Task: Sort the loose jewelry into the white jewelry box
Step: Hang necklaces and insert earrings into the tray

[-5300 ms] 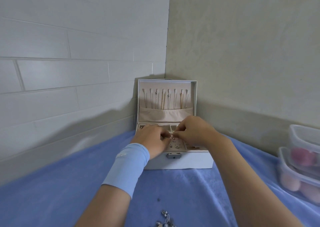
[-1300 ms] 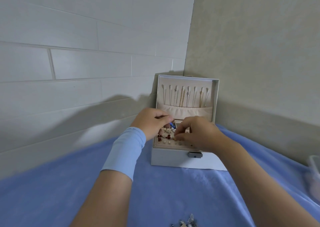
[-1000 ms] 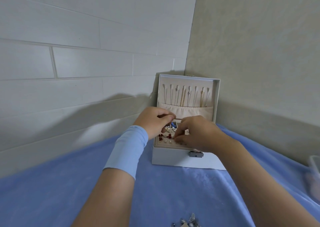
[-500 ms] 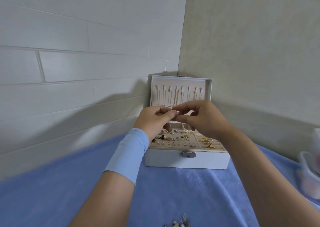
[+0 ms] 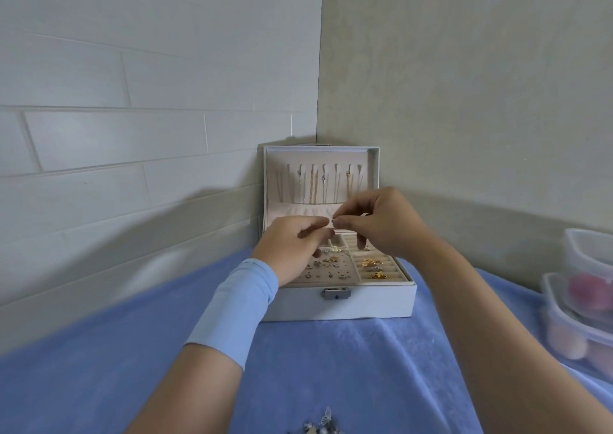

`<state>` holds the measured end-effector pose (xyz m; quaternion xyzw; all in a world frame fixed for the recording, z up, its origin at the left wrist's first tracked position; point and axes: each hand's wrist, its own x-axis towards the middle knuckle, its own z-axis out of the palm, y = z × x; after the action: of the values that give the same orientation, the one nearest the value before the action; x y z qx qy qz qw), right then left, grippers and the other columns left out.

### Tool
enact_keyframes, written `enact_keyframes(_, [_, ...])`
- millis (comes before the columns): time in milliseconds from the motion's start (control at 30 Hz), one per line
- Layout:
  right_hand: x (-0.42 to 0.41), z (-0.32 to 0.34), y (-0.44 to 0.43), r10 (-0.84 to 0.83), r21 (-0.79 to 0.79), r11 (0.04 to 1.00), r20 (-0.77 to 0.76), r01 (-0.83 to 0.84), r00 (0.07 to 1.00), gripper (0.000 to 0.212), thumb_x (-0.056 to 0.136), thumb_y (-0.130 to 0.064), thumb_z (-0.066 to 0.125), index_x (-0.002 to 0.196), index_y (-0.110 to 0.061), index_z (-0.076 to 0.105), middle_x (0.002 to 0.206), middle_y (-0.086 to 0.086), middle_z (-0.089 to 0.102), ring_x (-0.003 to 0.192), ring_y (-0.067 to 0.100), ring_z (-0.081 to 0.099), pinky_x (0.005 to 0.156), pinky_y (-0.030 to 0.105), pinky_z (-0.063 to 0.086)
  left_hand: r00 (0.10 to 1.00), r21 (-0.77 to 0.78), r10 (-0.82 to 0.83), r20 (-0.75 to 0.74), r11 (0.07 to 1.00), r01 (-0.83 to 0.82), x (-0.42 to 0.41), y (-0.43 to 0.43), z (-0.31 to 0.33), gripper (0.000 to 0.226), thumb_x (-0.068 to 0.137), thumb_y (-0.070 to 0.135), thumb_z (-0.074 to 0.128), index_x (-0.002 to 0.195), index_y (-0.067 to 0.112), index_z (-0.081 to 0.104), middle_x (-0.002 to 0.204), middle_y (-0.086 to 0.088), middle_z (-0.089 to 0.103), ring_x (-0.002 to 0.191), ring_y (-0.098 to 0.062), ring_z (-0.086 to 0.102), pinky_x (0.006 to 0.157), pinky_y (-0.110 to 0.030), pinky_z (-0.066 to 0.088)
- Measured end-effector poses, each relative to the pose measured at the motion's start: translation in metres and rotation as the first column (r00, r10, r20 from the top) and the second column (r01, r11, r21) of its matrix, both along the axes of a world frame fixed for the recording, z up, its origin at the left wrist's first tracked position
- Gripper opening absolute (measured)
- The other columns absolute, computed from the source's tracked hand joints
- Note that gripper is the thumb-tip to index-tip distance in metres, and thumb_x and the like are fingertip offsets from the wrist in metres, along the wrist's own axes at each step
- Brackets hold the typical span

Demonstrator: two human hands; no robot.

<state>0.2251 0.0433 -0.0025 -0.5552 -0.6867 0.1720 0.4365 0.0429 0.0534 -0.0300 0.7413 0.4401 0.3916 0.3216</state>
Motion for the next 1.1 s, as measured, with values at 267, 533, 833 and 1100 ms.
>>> enact_keyframes(267, [0.003,-0.017,0.009,-0.074,-0.103,0.983,0.523,0.149,0.849,0.004,0.080,-0.028,0.081,0.076,-0.029,0.080,0.069,-0.019,0.069,0.076,0.001,0.065,0.079,0.034,0.060,0.874,0.165,0.074,-0.480,0.986,0.007,0.000,0.008,-0.012,0.024,0.093,0.036,0.054,0.110,0.041,0.070,0.120,0.010,0.064,0.119,-0.016,0.053,0.102,-0.038,0.043])
enact_keyframes(533, [0.001,-0.017,0.007,-0.086,-0.081,0.983,0.587,0.164,0.805,0.004,0.081,-0.029,0.078,0.077,-0.030,0.079,0.073,-0.019,0.069,0.079,0.002,0.064,0.077,0.030,0.058,0.820,0.122,0.015,-0.572,0.990,0.067,0.000,0.007,-0.011,0.025,0.092,0.038,0.054,0.110,0.041,0.071,0.117,0.009,0.066,0.112,-0.017,0.058,0.099,-0.035,0.046])
enact_keyframes(833, [0.002,-0.016,0.007,-0.034,-0.151,0.977,0.598,0.154,0.800,0.011,0.087,-0.038,0.072,0.089,-0.031,0.080,0.086,-0.015,0.071,0.086,0.008,0.064,0.081,0.034,0.056,0.854,0.105,0.005,-0.521,0.993,0.058,-0.001,0.011,-0.016,0.019,0.088,0.040,0.059,0.103,0.042,0.072,0.112,0.012,0.065,0.106,-0.015,0.061,0.097,-0.037,0.048])
enact_keyframes(1100, [-0.011,-0.005,-0.014,-0.011,-0.099,0.992,0.540,0.076,0.841,0.023,0.089,-0.049,0.068,0.081,-0.029,0.076,0.080,-0.013,0.070,0.081,0.008,0.065,0.074,0.033,0.057,0.874,0.195,0.065,-0.481,0.980,0.035,-0.006,-0.006,-0.010,0.016,0.088,0.038,0.062,0.101,0.036,0.072,0.106,0.010,0.060,0.108,-0.017,0.056,0.095,-0.037,0.046])
